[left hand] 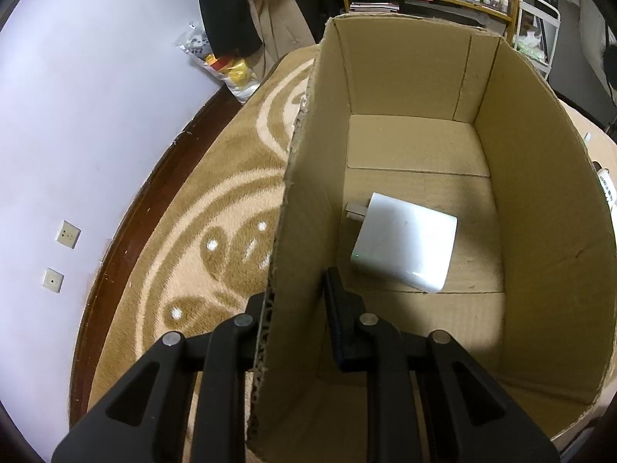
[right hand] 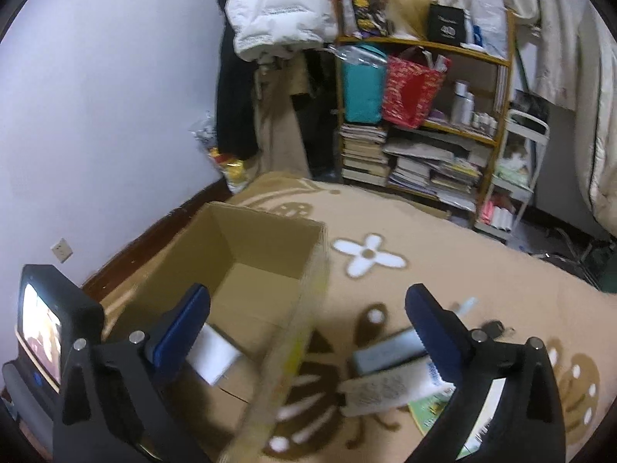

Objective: Organize rigid objects
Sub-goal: 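Carry the charger over the box and open the right gripper inside, then move the right gripper back to the items beside the white tube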

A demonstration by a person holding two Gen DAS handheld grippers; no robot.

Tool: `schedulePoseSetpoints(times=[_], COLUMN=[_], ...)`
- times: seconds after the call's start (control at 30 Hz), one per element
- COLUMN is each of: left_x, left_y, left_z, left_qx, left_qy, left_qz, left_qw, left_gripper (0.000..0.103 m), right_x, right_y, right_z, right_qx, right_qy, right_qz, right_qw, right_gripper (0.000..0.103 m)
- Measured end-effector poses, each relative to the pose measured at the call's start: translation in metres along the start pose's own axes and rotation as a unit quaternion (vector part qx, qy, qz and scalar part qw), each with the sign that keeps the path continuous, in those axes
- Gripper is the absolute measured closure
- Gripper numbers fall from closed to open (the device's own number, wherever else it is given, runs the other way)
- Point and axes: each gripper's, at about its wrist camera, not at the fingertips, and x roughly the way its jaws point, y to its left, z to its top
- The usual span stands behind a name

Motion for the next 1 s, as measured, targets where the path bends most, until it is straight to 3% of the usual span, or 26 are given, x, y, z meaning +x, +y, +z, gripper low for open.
schedulePoseSetpoints(times=[0.33, 0.53, 1.0], left_x=[0.0, 0.0, 0.0], left_y=[-0.002, -0.001, -0.001], left_z=[-0.001, -0.002, -0.002], left_qx=[0.002, 0.002, 0.003], left_qy=[0.001, 0.0, 0.0], left_qz=[0.001, 0.002, 0.003], left_qw=[1.0, 1.0, 1.0], left_gripper=[0.084, 0.084, 0.083], right_x=[-0.005, 0.006, 0.034], right_y=[-0.068, -0.099, -0.122], right_z=[-0.029, -0.048, -0.065], right_qx=[0.07, 0.119, 0.128], right_qy=[0.028, 0.05, 0.073], right_qz=[-0.052, -0.052, -0.073], right_qw=[0.996, 0.99, 0.986], right_gripper=[0.0, 0.0, 0.0])
